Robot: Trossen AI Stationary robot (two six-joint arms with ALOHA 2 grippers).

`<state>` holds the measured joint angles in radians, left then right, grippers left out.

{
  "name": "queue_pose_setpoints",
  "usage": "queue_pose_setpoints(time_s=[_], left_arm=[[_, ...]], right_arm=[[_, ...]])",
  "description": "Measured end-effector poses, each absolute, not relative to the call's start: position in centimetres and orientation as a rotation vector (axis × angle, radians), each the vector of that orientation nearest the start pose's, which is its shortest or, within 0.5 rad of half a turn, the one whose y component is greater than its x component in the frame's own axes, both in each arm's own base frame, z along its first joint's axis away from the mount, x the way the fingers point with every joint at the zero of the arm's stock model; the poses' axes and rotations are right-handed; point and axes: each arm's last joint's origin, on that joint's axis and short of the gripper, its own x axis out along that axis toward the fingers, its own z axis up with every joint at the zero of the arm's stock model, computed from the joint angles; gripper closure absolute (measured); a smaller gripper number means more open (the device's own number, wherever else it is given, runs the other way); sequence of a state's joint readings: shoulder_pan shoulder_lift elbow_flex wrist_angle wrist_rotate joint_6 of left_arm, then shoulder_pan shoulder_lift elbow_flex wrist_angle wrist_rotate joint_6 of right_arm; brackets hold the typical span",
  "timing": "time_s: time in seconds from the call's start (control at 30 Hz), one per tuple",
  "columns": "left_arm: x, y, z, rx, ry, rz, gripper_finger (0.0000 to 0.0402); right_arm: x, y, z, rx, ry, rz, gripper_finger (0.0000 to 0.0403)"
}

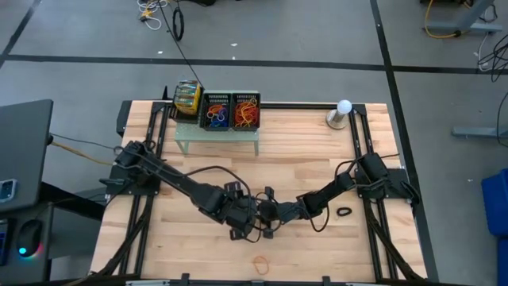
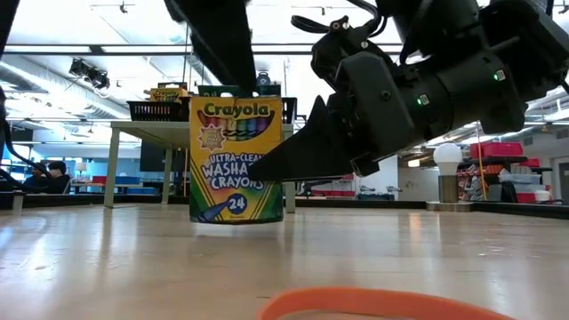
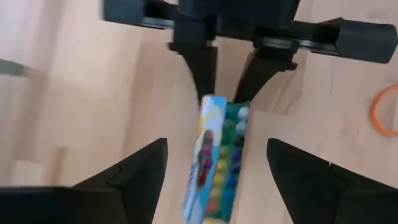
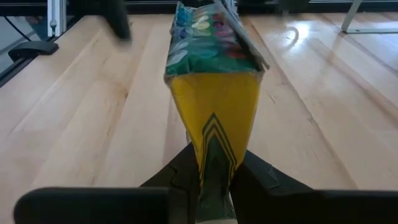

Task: Pick & Place Office Desk Supplies
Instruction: Put the crayon box into left black bin on the shelf

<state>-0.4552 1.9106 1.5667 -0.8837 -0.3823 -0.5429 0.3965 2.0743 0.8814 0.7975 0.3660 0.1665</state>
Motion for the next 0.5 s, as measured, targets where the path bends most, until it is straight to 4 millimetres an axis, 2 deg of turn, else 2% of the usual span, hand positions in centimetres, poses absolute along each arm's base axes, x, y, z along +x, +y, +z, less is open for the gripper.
queue_pose_setpoints(time_s=[0.1, 0.2, 0.33, 0.5], left_arm=[[36.0, -16.0, 22.4, -0.001, 1.117, 0.236, 0.0127], [36.3, -16.1, 21.6, 0.011, 1.131, 0.238, 0.0155], [36.4, -16.2, 21.3, 0.019, 1.143, 0.213, 0.0209], [36.2, -16.1, 21.4, 0.043, 1.156, 0.207, 0.0296]], right_arm=[[35.5, 13.8, 9.3, 0.018, 0.368, 0.0, 0.0328], [35.5, 13.8, 9.3, 0.018, 0.368, -0.001, 0.0327], [35.6, 13.8, 9.3, 0.02, 0.364, 0.0, 0.0327], [35.6, 13.8, 9.3, 0.022, 0.36, -0.001, 0.0327]])
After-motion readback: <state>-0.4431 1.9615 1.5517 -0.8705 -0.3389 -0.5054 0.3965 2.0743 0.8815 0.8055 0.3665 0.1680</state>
